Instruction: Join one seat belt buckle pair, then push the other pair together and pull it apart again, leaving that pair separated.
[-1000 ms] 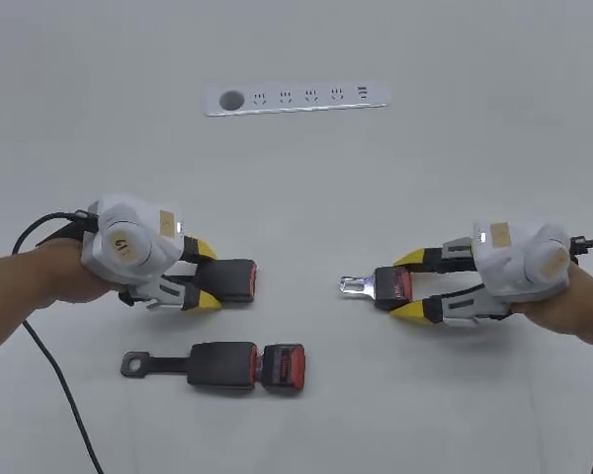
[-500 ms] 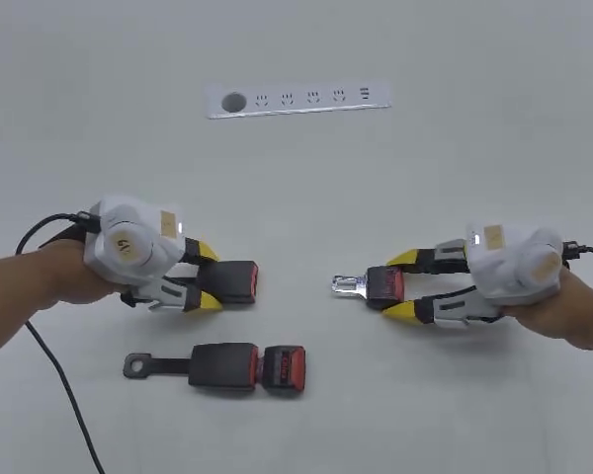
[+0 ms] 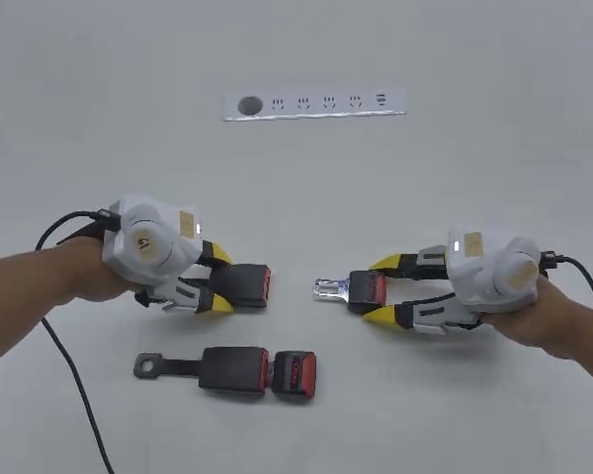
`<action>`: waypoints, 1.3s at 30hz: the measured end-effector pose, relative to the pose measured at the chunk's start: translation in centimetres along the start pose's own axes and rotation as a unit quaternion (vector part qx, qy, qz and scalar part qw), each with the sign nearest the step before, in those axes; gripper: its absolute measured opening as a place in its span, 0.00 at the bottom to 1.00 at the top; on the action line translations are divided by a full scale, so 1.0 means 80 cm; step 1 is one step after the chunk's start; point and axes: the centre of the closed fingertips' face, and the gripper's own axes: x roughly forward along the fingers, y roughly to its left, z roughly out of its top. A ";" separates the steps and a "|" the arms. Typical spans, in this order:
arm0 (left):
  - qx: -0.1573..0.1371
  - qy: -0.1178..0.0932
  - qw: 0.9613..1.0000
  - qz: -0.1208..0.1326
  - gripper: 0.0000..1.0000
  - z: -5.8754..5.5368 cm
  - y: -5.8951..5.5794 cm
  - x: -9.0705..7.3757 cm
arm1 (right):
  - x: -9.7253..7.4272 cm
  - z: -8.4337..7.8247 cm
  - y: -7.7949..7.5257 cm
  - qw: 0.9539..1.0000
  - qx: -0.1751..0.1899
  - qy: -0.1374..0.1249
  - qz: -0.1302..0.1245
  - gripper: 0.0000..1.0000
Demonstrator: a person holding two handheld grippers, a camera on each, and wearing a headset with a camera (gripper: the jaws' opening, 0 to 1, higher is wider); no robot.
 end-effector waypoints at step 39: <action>0.006 0.016 1.000 0.001 0.35 0.001 -0.002 0.001 | 0.073 0.053 0.001 1.000 0.004 -0.011 0.022 0.35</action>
